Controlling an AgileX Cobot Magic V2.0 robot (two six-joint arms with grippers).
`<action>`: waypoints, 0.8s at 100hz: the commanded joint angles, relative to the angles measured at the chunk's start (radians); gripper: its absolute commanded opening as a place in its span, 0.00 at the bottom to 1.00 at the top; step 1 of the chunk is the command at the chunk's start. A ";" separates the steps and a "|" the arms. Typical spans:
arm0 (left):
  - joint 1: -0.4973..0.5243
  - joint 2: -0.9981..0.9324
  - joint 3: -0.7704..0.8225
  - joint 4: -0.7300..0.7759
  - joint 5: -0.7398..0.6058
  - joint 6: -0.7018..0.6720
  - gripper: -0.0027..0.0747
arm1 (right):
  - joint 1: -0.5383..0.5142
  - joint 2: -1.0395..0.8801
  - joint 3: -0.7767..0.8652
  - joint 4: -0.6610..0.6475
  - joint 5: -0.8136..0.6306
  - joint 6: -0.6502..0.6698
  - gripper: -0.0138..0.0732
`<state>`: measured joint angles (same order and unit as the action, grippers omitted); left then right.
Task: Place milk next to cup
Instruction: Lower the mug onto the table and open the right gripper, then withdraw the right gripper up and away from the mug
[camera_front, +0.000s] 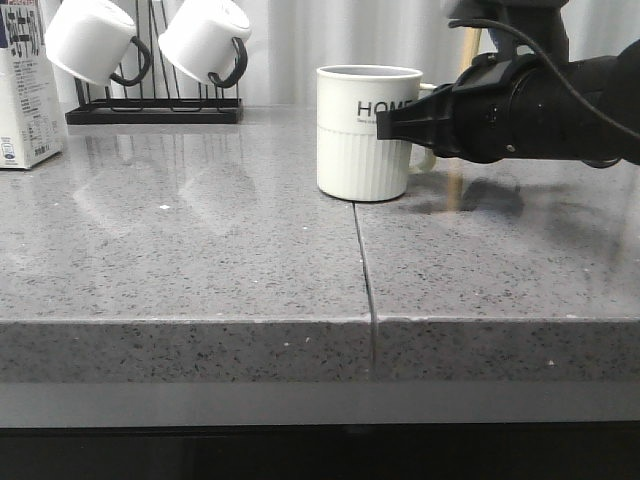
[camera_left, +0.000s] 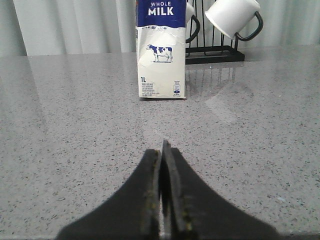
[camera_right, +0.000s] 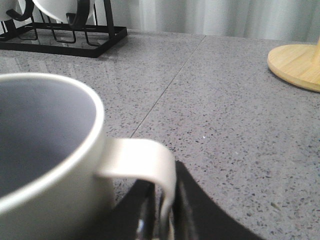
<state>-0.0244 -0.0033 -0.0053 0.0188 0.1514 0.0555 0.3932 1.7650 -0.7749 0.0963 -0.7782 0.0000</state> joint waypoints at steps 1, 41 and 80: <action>0.003 -0.031 0.045 -0.003 -0.080 -0.003 0.01 | 0.000 -0.042 -0.028 -0.010 -0.077 0.000 0.35; 0.003 -0.031 0.045 -0.003 -0.080 -0.003 0.01 | 0.000 -0.076 0.026 -0.010 -0.083 0.000 0.35; 0.003 -0.031 0.045 -0.003 -0.080 -0.003 0.01 | 0.000 -0.306 0.240 -0.010 -0.083 0.000 0.35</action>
<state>-0.0244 -0.0033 -0.0053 0.0202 0.1514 0.0555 0.3941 1.5535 -0.5645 0.0963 -0.7816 0.0000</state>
